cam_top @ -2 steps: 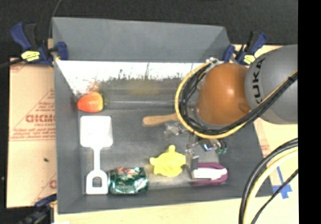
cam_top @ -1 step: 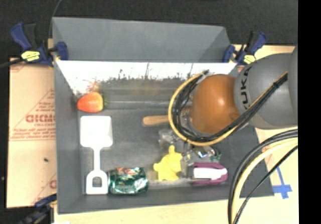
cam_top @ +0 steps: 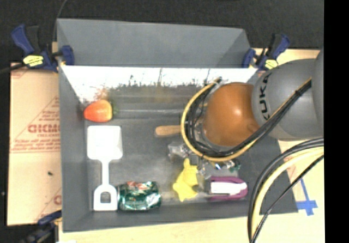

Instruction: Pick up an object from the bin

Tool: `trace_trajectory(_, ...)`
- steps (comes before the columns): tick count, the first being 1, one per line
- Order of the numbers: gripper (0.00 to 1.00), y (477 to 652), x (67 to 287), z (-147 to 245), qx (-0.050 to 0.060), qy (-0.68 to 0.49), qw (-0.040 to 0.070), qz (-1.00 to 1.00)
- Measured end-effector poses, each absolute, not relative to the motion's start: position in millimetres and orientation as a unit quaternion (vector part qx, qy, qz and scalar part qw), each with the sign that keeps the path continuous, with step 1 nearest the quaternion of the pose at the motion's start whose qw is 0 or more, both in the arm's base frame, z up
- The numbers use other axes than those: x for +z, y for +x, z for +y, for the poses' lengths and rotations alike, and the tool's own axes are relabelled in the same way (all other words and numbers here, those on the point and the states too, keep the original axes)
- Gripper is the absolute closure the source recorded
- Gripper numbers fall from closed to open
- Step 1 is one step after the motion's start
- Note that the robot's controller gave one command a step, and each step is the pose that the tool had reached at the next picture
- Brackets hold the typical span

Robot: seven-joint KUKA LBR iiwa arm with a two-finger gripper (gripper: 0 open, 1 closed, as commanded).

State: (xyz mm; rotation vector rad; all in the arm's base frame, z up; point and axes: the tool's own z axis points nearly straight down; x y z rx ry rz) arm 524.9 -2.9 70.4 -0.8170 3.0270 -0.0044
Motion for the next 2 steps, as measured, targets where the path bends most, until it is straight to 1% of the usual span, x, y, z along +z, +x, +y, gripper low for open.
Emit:
trace_trajectory(1,1.00,495.0,71.4,-9.5,0.000,-0.374,0.003,0.928)
trace_trajectory(2,1.00,495.0,71.5,-9.5,0.000,-0.374,0.003,0.928)
